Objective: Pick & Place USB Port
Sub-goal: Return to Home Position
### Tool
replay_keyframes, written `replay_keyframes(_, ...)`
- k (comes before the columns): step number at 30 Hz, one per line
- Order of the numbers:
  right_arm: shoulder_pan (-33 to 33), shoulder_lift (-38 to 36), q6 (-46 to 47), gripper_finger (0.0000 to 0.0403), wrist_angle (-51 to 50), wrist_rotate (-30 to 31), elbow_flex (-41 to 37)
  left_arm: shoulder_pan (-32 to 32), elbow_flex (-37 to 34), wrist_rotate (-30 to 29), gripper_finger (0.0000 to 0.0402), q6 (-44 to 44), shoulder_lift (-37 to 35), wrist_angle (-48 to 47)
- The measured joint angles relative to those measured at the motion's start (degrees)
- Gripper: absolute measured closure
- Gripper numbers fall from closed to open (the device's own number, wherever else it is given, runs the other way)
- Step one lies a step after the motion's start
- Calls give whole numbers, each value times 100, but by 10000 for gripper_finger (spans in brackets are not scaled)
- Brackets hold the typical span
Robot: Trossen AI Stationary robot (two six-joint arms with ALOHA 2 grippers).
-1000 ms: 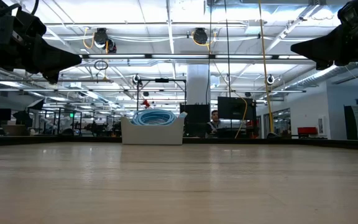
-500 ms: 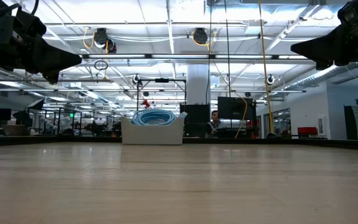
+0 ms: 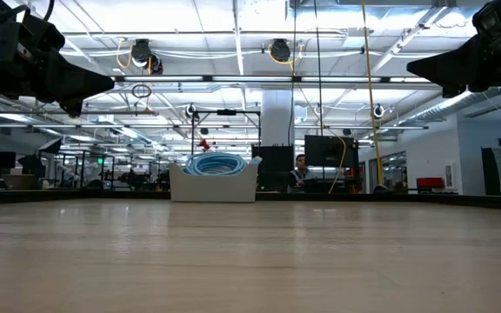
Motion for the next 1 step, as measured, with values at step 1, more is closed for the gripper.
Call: replay_keyframes(1,-1,0,0,403,0,-1,-1,1,0,0,364,0,0,0)
